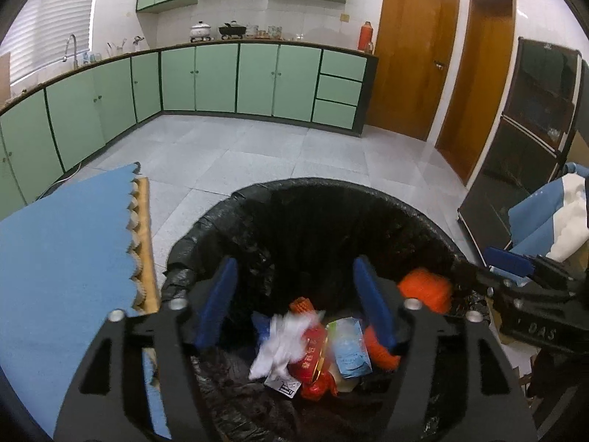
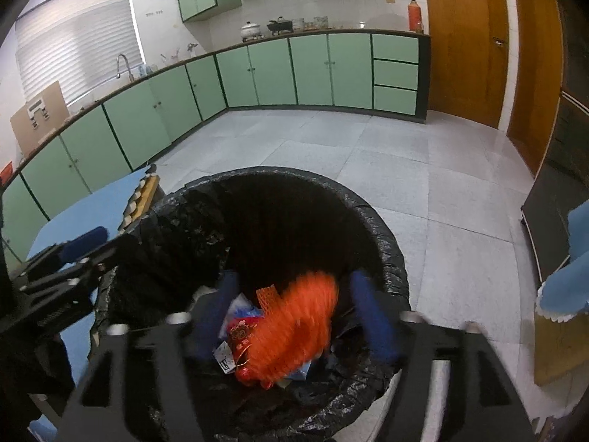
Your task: Collect trash
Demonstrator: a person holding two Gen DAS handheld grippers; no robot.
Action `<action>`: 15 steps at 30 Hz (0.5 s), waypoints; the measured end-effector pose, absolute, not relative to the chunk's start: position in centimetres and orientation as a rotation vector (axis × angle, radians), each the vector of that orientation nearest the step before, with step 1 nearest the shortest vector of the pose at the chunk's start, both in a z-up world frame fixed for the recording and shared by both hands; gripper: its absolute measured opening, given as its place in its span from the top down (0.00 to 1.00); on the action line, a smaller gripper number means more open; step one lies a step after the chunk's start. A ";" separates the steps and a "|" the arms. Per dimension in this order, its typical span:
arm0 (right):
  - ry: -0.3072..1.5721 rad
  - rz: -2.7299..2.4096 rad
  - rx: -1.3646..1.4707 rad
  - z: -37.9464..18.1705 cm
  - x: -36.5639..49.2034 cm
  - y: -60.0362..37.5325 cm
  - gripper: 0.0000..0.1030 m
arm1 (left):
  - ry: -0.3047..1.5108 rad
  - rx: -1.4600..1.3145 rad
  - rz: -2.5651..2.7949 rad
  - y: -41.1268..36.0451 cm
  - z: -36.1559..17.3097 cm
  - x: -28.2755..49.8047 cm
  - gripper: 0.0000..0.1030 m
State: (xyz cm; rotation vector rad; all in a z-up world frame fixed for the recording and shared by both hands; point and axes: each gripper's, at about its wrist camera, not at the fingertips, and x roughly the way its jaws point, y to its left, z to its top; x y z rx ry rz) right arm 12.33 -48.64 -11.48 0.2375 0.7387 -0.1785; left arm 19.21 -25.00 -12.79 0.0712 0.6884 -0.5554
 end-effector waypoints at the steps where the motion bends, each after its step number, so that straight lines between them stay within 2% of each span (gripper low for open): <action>1: 0.732 -0.185 0.239 -11.3 12.1 -48.6 0.20 | 0.687 0.068 -0.555 -24.9 -12.6 19.1 0.31; 2: 0.727 -0.190 0.240 -11.1 11.9 -48.5 0.14 | 0.684 0.064 -0.553 -24.5 -12.2 19.0 0.30; 4: 0.720 -0.199 0.244 -10.7 11.4 -48.4 0.08 | 0.672 0.055 -0.545 -23.6 -11.5 18.6 0.24; 7: 0.716 -0.198 0.265 -10.0 10.5 -48.1 0.06 | 0.664 0.034 -0.526 -22.3 -10.4 18.2 0.17; 15: 0.684 -0.151 0.258 -7.2 7.9 -45.3 0.06 | 0.655 0.027 -0.479 -17.6 -7.7 15.9 0.10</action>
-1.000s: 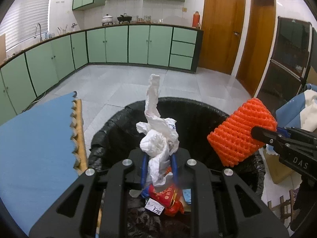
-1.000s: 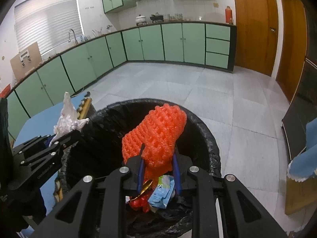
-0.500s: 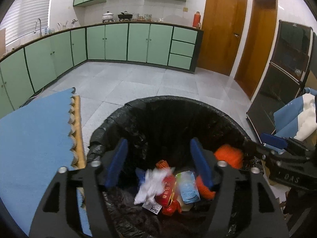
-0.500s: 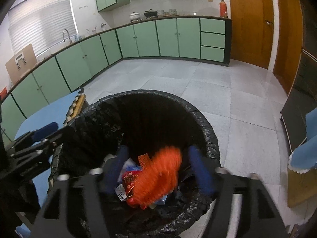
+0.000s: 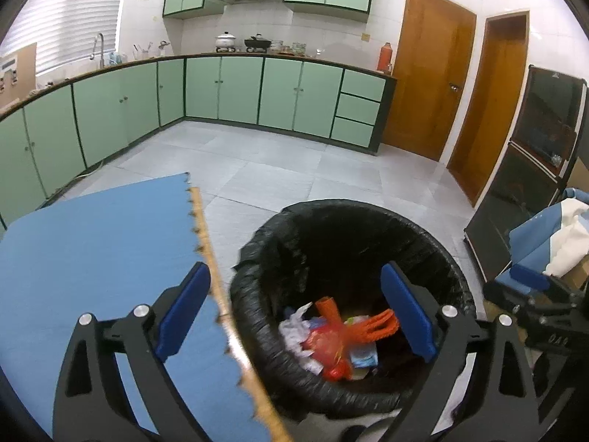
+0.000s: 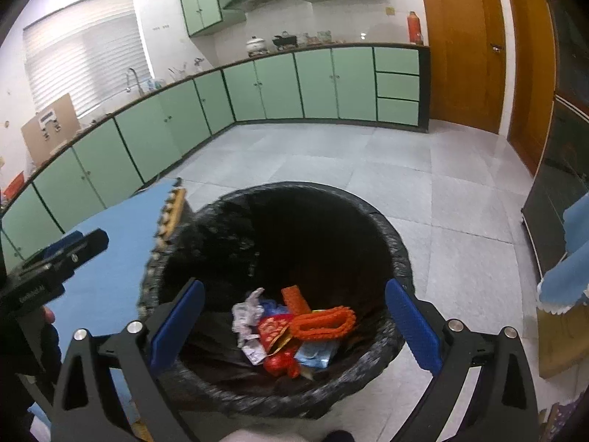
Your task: Collect trash
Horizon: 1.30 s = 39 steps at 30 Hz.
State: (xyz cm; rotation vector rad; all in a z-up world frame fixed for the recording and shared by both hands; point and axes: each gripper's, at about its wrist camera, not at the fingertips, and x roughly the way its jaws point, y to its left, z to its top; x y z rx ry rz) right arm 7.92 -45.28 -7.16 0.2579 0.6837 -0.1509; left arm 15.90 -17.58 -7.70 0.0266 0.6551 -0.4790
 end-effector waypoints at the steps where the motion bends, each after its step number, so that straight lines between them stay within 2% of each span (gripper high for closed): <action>1: 0.679 -0.147 0.262 -6.7 7.4 -44.7 0.06 | 0.656 0.026 -0.470 -17.0 -7.4 15.5 0.09; 20: 0.581 -0.060 0.136 0.8 2.8 -37.4 0.06 | 0.623 0.028 -0.376 -10.1 -2.2 8.7 0.08; 39: 0.530 -0.024 0.095 3.6 2.7 -35.4 0.06 | 0.550 0.035 -0.375 -9.6 1.6 6.8 0.08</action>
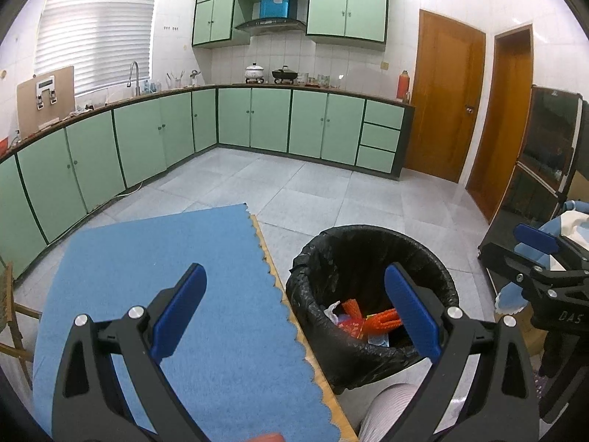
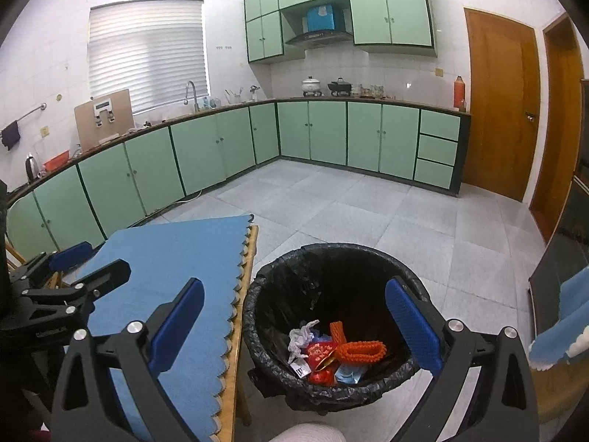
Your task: Collect trash
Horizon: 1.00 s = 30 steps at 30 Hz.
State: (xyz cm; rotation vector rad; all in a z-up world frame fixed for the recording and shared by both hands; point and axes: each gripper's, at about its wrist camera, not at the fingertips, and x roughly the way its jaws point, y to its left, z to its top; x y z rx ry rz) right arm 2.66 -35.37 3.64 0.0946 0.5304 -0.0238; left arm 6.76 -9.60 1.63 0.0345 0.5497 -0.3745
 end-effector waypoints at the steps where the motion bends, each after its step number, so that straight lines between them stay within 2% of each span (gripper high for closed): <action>1: 0.529 -0.022 0.095 3.7 2.7 -35.3 0.06 | 0.547 0.036 -0.373 -9.6 1.7 6.7 0.08; 30: 0.524 0.005 0.107 3.7 2.9 -35.0 0.06 | 0.530 0.048 -0.361 -9.0 2.3 6.0 0.08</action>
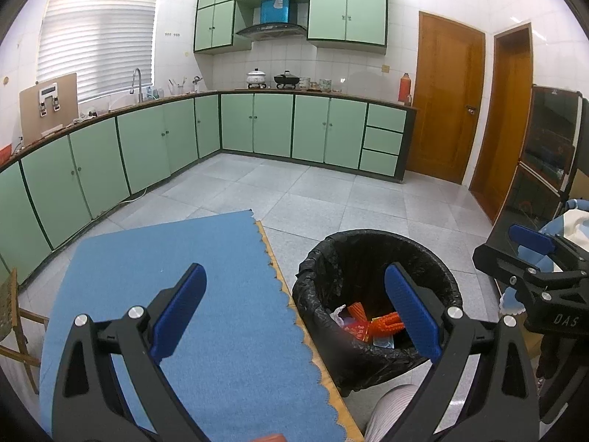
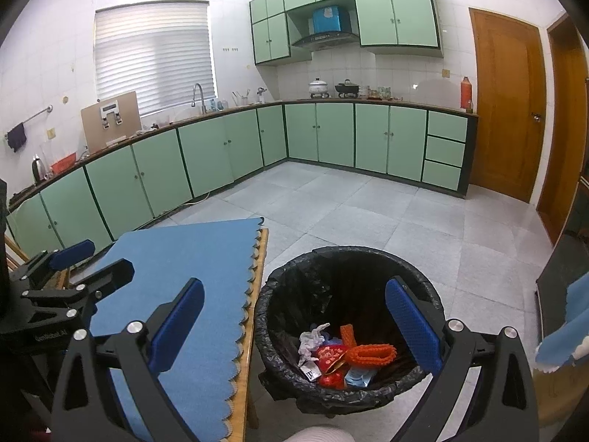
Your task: Collect trash
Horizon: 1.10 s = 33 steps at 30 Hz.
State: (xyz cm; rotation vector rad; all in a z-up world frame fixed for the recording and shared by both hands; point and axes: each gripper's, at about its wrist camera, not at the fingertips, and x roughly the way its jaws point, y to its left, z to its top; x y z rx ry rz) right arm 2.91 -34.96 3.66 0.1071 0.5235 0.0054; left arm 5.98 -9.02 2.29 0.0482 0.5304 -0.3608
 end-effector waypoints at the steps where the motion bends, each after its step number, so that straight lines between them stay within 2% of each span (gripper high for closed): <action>1: 0.524 0.006 0.110 3.7 2.9 -35.1 0.06 | 0.530 0.048 -0.360 -9.0 2.3 6.0 0.08; 33: 0.523 0.007 0.109 3.9 3.0 -35.0 0.06 | 0.530 0.043 -0.358 -8.8 2.2 5.9 0.08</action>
